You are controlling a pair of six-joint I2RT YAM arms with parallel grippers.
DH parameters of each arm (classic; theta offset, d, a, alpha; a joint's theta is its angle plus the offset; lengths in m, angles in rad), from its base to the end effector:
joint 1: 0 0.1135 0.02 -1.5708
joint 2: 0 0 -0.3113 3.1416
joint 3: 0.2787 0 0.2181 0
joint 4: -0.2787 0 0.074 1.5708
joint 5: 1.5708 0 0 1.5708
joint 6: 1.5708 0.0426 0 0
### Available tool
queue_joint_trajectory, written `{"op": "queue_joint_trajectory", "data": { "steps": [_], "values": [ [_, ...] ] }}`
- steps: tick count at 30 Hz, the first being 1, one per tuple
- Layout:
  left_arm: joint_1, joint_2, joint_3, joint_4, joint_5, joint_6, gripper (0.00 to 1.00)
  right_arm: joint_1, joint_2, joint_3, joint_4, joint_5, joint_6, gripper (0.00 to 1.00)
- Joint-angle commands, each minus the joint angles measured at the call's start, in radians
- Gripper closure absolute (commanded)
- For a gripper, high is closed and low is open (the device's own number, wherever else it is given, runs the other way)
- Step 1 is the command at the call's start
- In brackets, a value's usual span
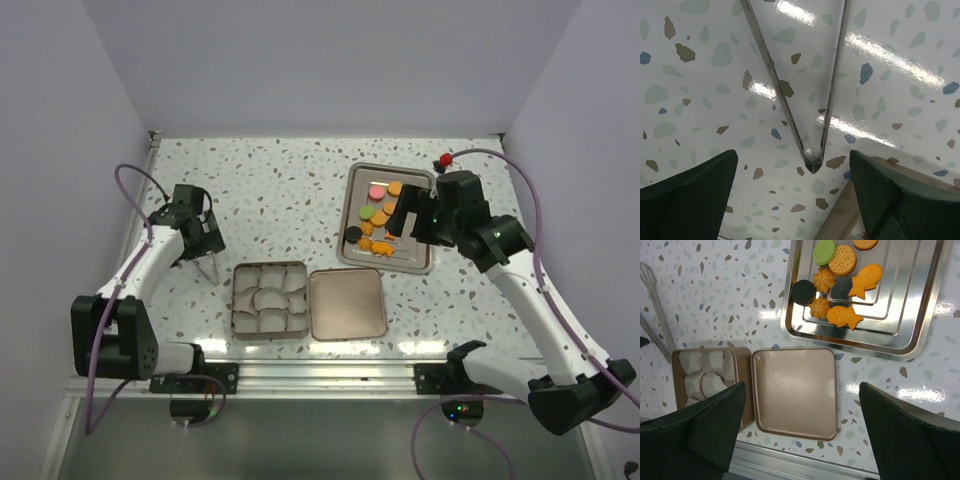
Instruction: Pack the cookies
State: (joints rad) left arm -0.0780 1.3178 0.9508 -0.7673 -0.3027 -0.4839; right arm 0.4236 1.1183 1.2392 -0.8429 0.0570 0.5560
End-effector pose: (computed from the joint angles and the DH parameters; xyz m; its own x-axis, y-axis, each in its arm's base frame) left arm 0.2082 -0.0035 0.2917 -0.7759 -0.3848 -0.4999 -0.4657 0.8839 0.0424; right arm 0.1580 0.0686 0.4013 -0.7077 0.2589 -0.6573 0.0025 0.9313 0.3641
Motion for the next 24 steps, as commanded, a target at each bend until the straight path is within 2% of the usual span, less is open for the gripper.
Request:
{"op": "queue_joint_trajectory", "data": {
  "steps": [1, 6, 11, 24],
  "values": [
    [0.070, 0.073, 0.017, 0.083, -0.021, 0.025, 0.00, -0.002, -0.041, -0.017, -0.074, -0.029, -0.033, 0.01],
    [0.103, 0.168, 0.003, 0.216, 0.048, 0.091, 0.00, -0.002, -0.048, -0.035, -0.088, -0.031, -0.074, 0.01],
    [0.104, 0.155, -0.001, 0.286, 0.100, 0.099, 0.00, -0.002, -0.025, -0.018, -0.087, -0.040, -0.103, 0.01],
    [0.129, 0.310, 0.046, 0.283, 0.062, 0.054, 0.00, -0.002, 0.049, 0.052, -0.117, -0.023, -0.177, 0.01]
  ]
}}
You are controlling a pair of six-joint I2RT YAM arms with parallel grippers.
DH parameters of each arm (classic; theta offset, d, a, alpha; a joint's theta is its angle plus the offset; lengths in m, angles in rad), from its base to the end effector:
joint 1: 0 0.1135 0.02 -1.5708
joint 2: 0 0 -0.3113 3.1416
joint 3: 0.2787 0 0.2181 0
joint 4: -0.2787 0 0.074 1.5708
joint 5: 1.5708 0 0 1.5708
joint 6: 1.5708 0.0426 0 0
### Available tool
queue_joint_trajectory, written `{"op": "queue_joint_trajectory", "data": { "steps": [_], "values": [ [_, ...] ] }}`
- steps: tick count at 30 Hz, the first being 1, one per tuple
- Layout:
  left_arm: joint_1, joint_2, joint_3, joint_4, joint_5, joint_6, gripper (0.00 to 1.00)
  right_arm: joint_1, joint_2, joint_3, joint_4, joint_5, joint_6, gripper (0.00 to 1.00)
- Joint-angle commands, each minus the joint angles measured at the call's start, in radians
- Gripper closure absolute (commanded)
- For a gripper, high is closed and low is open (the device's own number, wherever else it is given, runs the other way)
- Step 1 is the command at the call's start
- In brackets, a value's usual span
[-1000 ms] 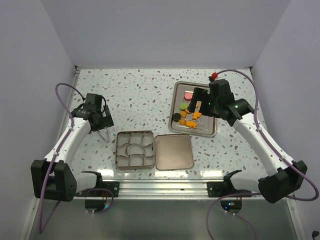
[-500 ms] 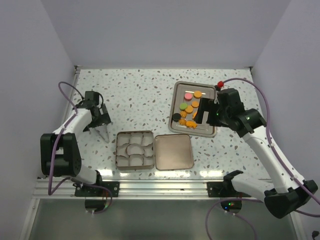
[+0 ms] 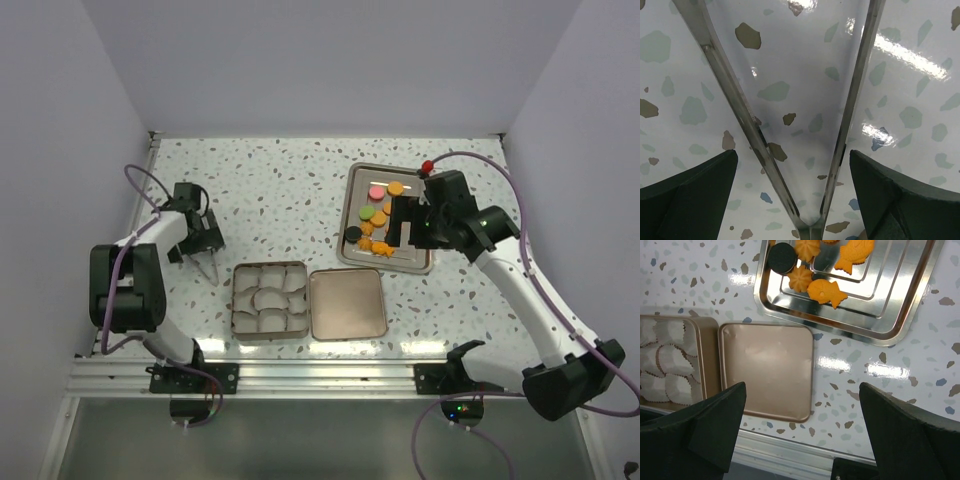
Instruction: Pack the cookies
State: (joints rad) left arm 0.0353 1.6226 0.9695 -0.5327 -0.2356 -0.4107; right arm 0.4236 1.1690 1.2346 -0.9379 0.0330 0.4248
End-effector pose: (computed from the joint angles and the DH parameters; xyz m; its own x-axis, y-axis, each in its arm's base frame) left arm 0.2819 0.0199 0.2376 -0.8005 -0.4167 -0.4307 -0.4816 0.8751 0.0484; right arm 0.1633 0.0721 0.3843 -0.7974 0.0923 -0.5963 -0.0689 0.9678 0.2420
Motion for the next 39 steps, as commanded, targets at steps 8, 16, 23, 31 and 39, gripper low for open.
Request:
{"op": "queue_joint_trajectory", "data": {
  "steps": [8, 16, 23, 31, 39],
  "values": [
    [0.037, 0.097, 0.038, 0.089, -0.010, -0.039, 0.02, -0.002, 0.012, 0.060, -0.032, 0.007, -0.060, 0.01],
    [0.090, 0.166, 0.066, 0.128, 0.022, 0.007, 0.51, -0.002, 0.057, 0.092, -0.027, -0.030, -0.051, 0.01],
    [0.092, 0.063, 0.147, 0.064, 0.099, 0.007, 0.55, -0.002, 0.104, 0.157, 0.034, -0.250, -0.003, 0.01],
    [0.089, -0.162, 0.250, 0.040, 0.370, -0.059, 0.53, 0.004, 0.219, 0.100, 0.641, -0.819, 0.432, 0.01],
    [0.017, -0.293, 0.402, 0.074, 0.545, -0.180, 0.53, 0.114, 0.408, 0.192, 1.116, -0.909, 0.805, 0.01]
  ]
}}
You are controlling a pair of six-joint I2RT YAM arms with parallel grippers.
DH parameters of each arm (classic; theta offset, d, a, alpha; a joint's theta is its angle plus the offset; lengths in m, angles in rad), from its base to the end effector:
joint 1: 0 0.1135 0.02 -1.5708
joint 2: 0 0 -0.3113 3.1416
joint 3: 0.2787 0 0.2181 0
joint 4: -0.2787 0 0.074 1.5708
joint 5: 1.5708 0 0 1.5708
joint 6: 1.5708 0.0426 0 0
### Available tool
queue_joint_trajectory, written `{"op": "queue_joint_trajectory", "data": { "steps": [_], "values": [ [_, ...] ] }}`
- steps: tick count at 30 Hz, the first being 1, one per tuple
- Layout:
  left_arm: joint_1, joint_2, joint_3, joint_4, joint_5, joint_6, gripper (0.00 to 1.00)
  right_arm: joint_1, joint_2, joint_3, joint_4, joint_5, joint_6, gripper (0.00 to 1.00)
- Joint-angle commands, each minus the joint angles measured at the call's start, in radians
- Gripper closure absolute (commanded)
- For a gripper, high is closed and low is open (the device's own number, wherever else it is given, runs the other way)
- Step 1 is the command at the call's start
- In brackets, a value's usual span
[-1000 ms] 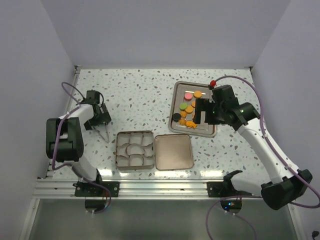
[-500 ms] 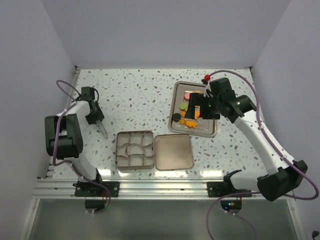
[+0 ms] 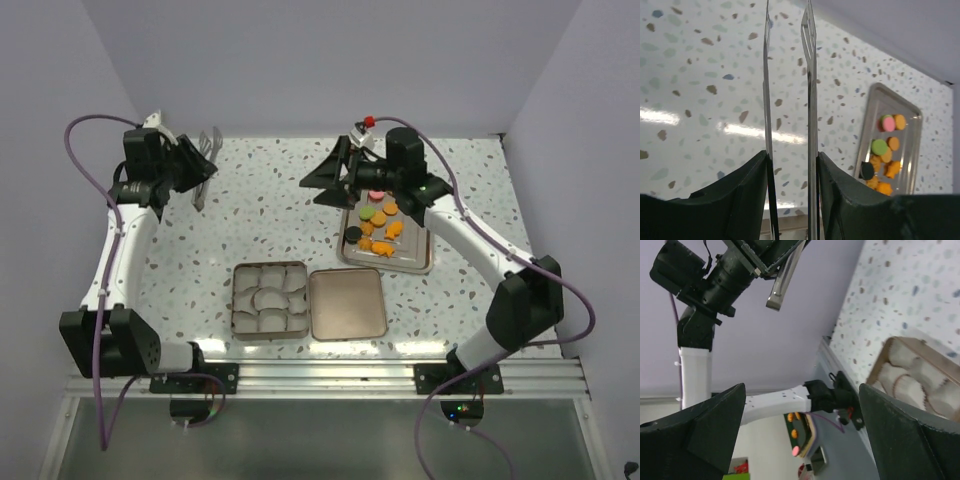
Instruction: Pack the cookies
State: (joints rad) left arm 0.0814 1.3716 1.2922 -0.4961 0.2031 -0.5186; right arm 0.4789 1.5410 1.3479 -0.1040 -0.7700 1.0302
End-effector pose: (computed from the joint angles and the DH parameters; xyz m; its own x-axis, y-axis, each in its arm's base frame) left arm 0.2691 0.0133 0.3988 -0.5153 -0.5291 -0.6742 -0.1915 0.8379 -0.5112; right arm 0.2775 0.1775 0.4127 -0.9239 0.2139 -0.3174 -0.2515 0.2857 0.9247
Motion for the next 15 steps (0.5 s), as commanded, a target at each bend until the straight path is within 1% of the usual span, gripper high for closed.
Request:
{"op": "queue_joint_trajectory", "data": {
  "steps": [1, 4, 5, 8, 9, 12, 13, 14, 15],
  "values": [
    [-0.035, -0.055, 0.088, 0.048, 0.120, -0.101, 0.53, 0.073, 0.048, 0.088, 0.312, -0.103, 0.226, 0.01],
    [-0.035, -0.095, 0.113, 0.102, 0.185, -0.171, 0.56, 0.121, 0.096, 0.074, 0.501, -0.048, 0.376, 0.01],
    [-0.035, -0.106, 0.113, 0.140, 0.215, -0.188, 0.56, 0.130, 0.119, 0.053, 0.620, -0.028, 0.466, 0.01],
    [-0.035, -0.152, 0.096, 0.203, 0.231, -0.262, 0.57, 0.170, 0.165, 0.045, 0.783, 0.038, 0.600, 0.01],
    [-0.035, -0.161, 0.090, 0.215, 0.231, -0.280, 0.57, 0.193, 0.197, 0.056, 0.837, 0.055, 0.613, 0.01],
    [-0.037, -0.195, 0.052, 0.283, 0.255, -0.377, 0.60, 0.237, 0.246, 0.114, 0.833, 0.075, 0.604, 0.01],
    [-0.035, -0.212, 0.033, 0.319, 0.274, -0.449, 0.60, 0.248, 0.261, 0.129, 0.831, 0.084, 0.597, 0.01],
    [-0.035, -0.219, 0.003, 0.385, 0.303, -0.484, 0.61, 0.257, 0.275, 0.160, 0.828, 0.089, 0.591, 0.01],
    [-0.035, -0.227, -0.013, 0.411, 0.314, -0.518, 0.62, 0.271, 0.306, 0.175, 0.825, 0.092, 0.590, 0.01]
  ]
}}
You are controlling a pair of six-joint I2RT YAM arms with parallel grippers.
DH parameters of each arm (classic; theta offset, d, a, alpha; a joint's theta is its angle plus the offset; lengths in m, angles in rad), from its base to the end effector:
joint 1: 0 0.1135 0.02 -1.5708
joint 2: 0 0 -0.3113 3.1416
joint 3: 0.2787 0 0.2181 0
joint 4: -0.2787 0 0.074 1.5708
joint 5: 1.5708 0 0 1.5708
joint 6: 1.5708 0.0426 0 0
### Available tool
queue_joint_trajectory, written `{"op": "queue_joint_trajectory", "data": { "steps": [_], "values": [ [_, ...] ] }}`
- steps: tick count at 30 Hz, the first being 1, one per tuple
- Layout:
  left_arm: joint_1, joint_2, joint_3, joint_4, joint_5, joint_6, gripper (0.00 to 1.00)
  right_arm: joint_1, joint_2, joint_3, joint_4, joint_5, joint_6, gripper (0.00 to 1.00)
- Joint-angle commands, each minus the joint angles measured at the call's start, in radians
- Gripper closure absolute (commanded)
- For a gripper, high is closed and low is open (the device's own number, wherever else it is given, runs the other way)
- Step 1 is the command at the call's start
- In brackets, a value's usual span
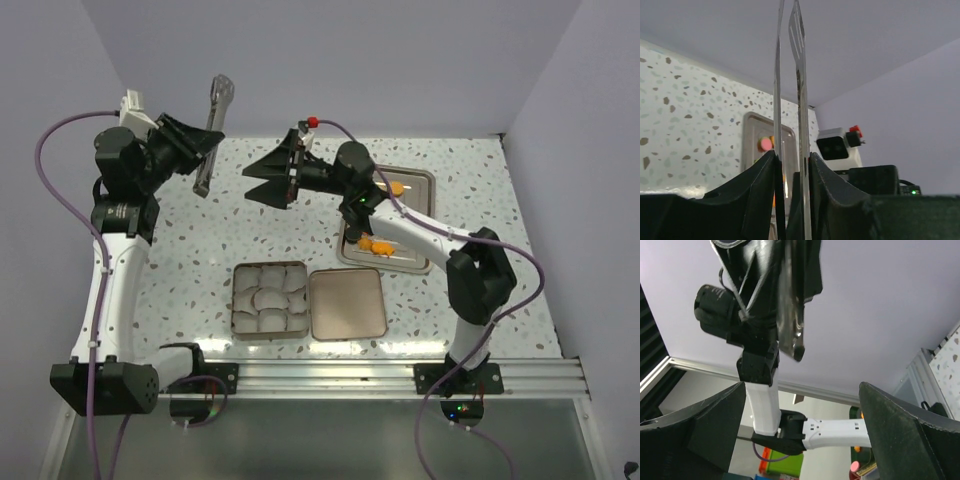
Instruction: Pack the cookies
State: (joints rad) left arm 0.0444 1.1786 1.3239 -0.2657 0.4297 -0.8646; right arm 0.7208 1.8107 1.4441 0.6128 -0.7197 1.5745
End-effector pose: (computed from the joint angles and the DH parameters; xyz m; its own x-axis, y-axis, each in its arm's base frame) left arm 0.2123 -0.0083 0.4774 -0.3615 -0.7084 -0.6062 0.1507 0.5972 -0.7878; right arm 0.2925 0.2944 0.4226 -0.9773 0.1425 -0.1571 -0.1795 -0.1614 0.9704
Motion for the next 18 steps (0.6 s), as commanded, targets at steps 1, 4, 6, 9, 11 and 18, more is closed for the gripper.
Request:
{"op": "queue_joint_trajectory", "data": {
  "steps": [1, 4, 6, 9, 11, 18],
  "values": [
    [0.002, -0.048, -0.054, 0.206, 0.096, -0.222, 0.64, 0.034, 0.048, 0.093, 0.110, 0.051, 0.045, 0.01],
    [0.002, -0.069, -0.054, 0.214, 0.093, -0.246, 0.65, 0.049, 0.093, 0.157, 0.131, 0.074, 0.053, 0.01],
    [0.002, -0.073, -0.048, 0.206, 0.106, -0.254, 0.65, 0.054, 0.114, 0.188, 0.139, 0.077, 0.058, 0.01],
    [0.000, -0.085, -0.058, 0.213, 0.122, -0.281, 0.65, 0.061, 0.159, 0.258, 0.139, 0.074, 0.062, 0.02],
    [0.002, -0.092, -0.071, 0.217, 0.127, -0.289, 0.65, 0.069, 0.194, 0.311, 0.139, 0.072, 0.068, 0.02],
    [0.000, -0.129, -0.112, 0.230, 0.127, -0.321, 0.63, 0.106, 0.254, 0.406, 0.131, 0.077, 0.073, 0.25]
  ]
}}
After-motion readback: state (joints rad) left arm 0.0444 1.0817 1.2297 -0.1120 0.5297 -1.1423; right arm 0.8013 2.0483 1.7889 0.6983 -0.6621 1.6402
